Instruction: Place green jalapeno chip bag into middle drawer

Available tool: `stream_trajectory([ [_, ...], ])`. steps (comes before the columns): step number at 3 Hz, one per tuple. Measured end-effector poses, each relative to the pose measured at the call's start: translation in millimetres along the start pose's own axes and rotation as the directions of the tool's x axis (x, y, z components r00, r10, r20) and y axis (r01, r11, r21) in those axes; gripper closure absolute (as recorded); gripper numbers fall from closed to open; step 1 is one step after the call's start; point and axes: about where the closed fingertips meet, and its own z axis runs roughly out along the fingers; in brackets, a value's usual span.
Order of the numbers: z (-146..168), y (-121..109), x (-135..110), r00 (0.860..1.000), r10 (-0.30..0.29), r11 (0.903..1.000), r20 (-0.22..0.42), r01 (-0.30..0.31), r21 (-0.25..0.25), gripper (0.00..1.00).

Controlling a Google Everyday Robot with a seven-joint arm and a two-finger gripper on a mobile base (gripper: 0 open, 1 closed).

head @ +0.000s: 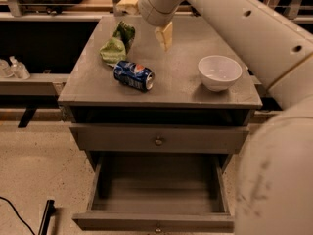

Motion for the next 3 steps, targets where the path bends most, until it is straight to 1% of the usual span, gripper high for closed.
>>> stream_trajectory([
  [1,38,-2,12,1.0,0.015,0.9998,0.021,-0.015,-0.013,0.0],
  [2,70,-16,16,0.999,0.005,0.9999,0.041,-0.005,0.012,0.0],
  [3,91,-33,14,0.998,-0.01,0.9987,0.059,0.007,0.051,0.16],
])
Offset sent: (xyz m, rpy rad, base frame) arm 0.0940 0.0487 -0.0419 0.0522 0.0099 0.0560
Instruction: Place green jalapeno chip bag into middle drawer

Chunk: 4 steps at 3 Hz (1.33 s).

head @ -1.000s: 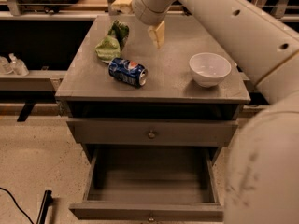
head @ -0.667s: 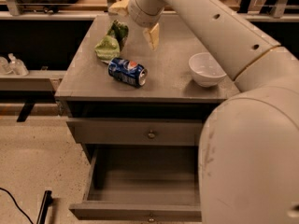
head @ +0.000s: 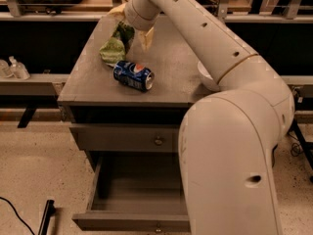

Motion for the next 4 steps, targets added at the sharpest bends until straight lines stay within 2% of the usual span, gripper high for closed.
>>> stream_trajectory([
  [1,15,-14,0,1.0,-0.014,0.9986,0.013,0.014,0.052,0.39],
  [2,23,-11,2,1.0,-0.004,0.9973,0.005,0.003,0.073,0.62],
  [3,11,-13,-1,1.0,0.007,0.9913,-0.007,-0.006,0.132,0.85],
  [4,-37,-41,-17,1.0,-0.015,0.9571,-0.001,0.015,0.289,1.0],
])
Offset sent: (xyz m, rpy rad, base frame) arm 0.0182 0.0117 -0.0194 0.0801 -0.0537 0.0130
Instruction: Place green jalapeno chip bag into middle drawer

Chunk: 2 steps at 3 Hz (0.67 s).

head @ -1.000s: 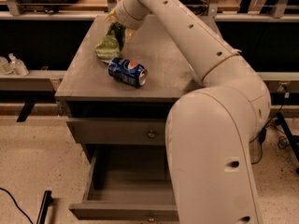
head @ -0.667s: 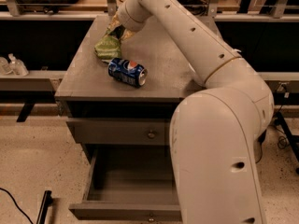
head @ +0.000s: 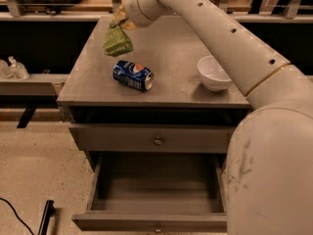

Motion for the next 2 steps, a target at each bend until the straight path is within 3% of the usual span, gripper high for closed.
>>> stream_trajectory([
  [1,-23,-34,-8,0.999,-0.045,0.9958,-0.021,0.046,0.079,1.0],
  [2,-49,-51,-25,0.999,-0.036,0.987,-0.014,0.038,0.156,1.0],
])
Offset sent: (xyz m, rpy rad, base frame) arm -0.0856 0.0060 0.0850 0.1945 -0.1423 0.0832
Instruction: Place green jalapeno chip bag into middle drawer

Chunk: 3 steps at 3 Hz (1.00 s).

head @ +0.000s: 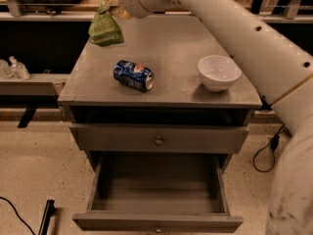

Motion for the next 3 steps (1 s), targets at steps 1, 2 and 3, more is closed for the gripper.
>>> stream_trajectory([
  [1,-29,-6,-29,0.999,0.046,0.997,0.007,-0.046,0.062,1.0],
  [2,-46,20,-67,0.994,0.104,0.9895,0.033,-0.106,0.098,1.0],
  [3,-98,97,-110,0.99,0.141,0.9791,0.031,-0.144,0.144,1.0],
])
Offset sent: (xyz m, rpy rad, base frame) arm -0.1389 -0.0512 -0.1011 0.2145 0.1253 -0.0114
